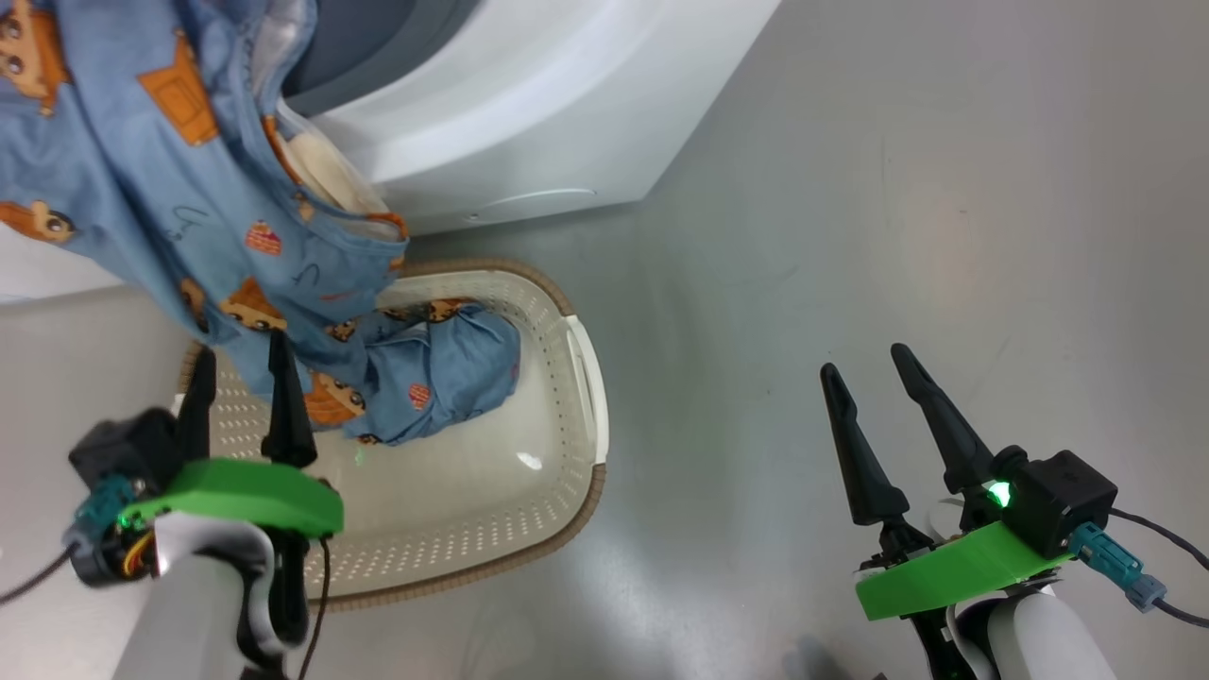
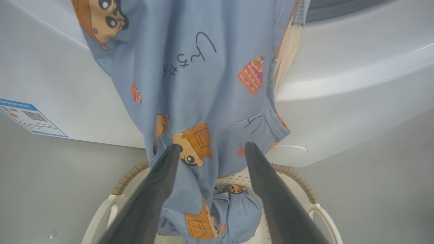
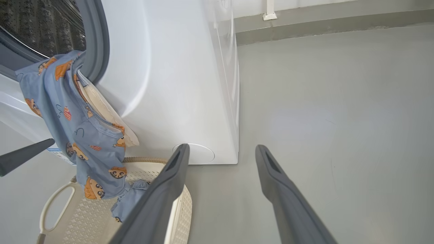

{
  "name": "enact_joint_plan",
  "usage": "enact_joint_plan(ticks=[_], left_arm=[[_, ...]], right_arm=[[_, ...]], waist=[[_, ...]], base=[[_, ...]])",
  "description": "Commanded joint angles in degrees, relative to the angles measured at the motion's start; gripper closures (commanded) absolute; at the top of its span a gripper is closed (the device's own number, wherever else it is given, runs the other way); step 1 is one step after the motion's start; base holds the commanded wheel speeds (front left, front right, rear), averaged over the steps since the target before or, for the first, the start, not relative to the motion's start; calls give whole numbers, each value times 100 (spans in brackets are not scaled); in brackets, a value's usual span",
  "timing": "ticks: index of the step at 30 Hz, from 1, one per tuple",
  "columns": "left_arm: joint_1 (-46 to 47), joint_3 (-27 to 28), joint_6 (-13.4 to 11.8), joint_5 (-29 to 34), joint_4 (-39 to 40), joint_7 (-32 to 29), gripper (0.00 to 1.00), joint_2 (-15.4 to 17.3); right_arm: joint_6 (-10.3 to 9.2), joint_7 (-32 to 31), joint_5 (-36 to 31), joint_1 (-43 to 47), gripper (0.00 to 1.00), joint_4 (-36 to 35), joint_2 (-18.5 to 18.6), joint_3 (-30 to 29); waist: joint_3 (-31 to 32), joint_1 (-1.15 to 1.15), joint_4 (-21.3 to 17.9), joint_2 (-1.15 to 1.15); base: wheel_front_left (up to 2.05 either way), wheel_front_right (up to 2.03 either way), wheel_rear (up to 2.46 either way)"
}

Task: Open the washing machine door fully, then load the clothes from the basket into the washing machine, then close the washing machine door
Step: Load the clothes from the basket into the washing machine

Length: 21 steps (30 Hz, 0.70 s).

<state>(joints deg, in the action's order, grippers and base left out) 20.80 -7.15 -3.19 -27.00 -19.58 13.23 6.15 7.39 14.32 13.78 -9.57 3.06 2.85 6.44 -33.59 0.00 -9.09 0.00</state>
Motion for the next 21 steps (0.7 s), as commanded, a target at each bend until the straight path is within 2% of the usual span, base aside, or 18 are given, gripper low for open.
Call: enact_joint_plan(ticks=[1,10,21], left_arm=[[162,156,88,-38,-95,71,0,86],[1099,331,562,-127,-1201,169,0,26],[1852,965,841,188,-1843,175,0,-20]], right_arm=[[10,68,32,6,0,-136,3,130],[10,68,23,-83,0,-171,3,197],[10,68,13,-213,0,-201,3,331]], waist=[[-104,0,-85,0],[-324,0,-159,0],[-677,0,-296,0]], base=[[0,0,0],[0,0,0],[0,0,0]])
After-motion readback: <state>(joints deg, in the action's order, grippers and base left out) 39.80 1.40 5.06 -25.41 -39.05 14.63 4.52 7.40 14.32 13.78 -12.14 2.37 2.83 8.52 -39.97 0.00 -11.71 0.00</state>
